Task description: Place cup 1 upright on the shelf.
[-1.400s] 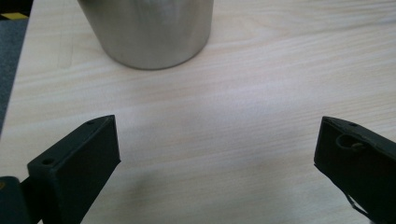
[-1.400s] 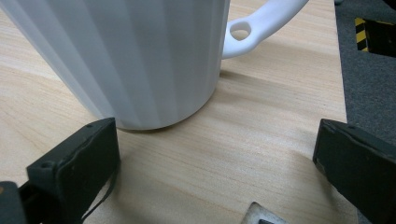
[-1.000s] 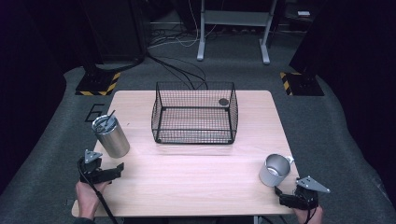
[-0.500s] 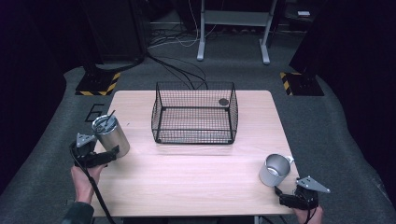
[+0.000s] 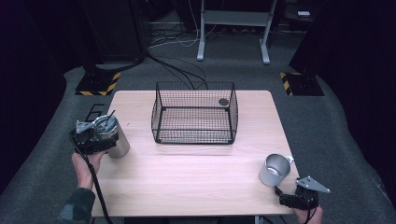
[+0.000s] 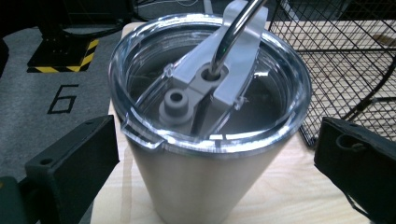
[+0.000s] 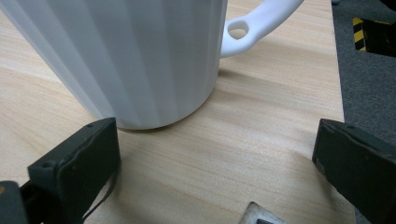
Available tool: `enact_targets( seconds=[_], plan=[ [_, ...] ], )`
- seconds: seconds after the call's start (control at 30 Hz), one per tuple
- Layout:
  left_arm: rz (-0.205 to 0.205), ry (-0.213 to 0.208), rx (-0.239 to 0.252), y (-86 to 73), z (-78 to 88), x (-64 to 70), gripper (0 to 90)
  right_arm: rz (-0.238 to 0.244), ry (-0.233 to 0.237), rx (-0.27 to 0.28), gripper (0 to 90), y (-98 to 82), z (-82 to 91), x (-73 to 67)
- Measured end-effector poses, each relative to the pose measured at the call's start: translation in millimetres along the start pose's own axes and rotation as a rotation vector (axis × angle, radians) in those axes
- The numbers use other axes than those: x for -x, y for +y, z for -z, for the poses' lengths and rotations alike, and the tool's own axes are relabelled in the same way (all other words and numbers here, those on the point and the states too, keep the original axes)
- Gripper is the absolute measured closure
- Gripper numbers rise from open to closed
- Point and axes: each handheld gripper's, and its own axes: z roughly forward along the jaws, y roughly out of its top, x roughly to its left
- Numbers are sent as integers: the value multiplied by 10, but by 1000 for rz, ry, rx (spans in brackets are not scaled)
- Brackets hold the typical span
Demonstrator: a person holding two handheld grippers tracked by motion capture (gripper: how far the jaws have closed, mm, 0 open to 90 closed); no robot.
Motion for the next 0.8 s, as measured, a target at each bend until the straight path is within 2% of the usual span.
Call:
enact_targets(
  seconds=[0.17, 0.2, 0.27, 0.43, 0.8],
  plan=[
    [-25, 13, -4, 37, -62, -15, 0, -1, 0, 1, 4, -1, 1, 1],
    [-15, 23, 17, 38, -93, -4, 0, -1, 0, 1, 4, -1, 1, 1],
    [-26, 42, 13, 47, -121, -4, 3, -3, -2, -2, 7, -1, 3, 0],
    [-39, 58, 28, 62, -167, 26, 26, -4, -4, -3, 7, 0, 4, 0],
    [-42, 40, 34, 66, -198, 0, 40, -3, -4, -3, 7, -1, 5, 1]
  ],
)
